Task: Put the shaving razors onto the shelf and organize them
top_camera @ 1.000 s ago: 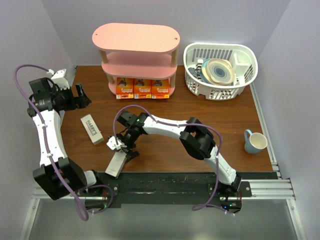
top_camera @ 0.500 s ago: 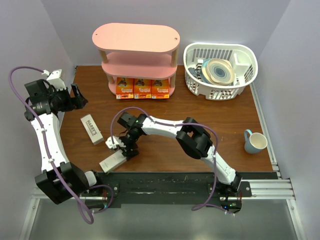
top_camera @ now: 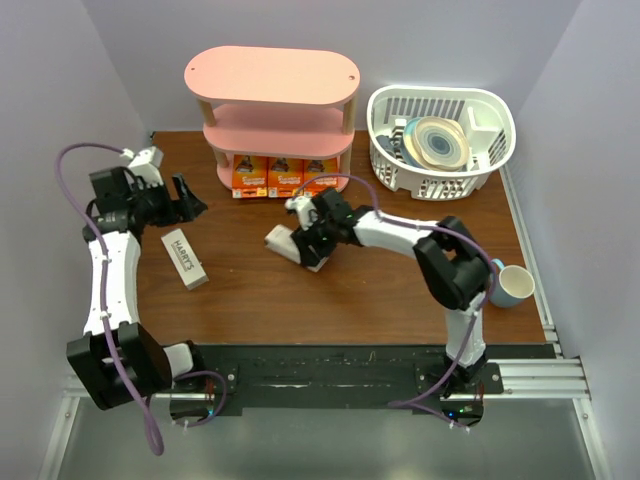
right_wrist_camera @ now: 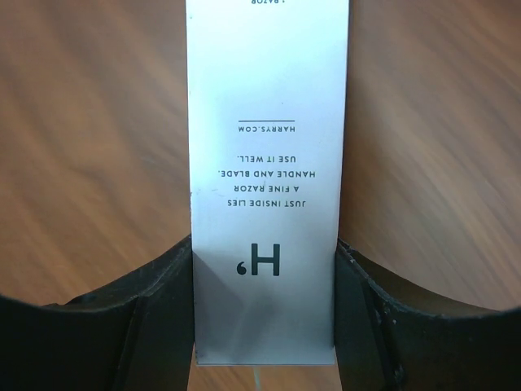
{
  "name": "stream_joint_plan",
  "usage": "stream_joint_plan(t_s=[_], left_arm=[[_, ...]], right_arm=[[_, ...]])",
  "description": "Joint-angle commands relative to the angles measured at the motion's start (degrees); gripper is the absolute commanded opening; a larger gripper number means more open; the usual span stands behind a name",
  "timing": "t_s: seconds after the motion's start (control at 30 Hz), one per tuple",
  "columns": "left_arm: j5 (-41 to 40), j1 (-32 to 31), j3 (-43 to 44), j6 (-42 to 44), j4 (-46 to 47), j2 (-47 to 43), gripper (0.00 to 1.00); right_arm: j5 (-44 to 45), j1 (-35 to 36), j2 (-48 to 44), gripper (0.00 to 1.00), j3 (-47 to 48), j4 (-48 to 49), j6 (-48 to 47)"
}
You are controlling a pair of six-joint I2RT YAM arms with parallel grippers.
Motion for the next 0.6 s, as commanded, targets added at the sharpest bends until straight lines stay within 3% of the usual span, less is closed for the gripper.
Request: stream_joint_plan(t_s=[0.0, 0.23, 0.37, 0.57], left_arm=[[0.5, -3.8, -3.7, -1.1, 3.9, -1.6, 0.84], [-0.8, -5.4, -7.2, -1.0, 6.0, -1.6, 0.84], [-1.5, -5.4, -7.4, -1.9, 7.9, -1.7, 0.84], [-1.4, -5.4, -6.7, -1.7, 8.0, -1.5, 0.84]], right_arm=[[10.5, -0.3, -8.8, 0.54, -5.1, -1.0, 12.0], [11.3, -0.4, -20.4, 0.47, -0.2, -3.2, 13.9], [16.3, -0.7, -20.8, 0.41, 6.4, -2.8, 18.8], [21.1, -2.4, -15.7, 0.40, 15.5, -2.0, 28.1]])
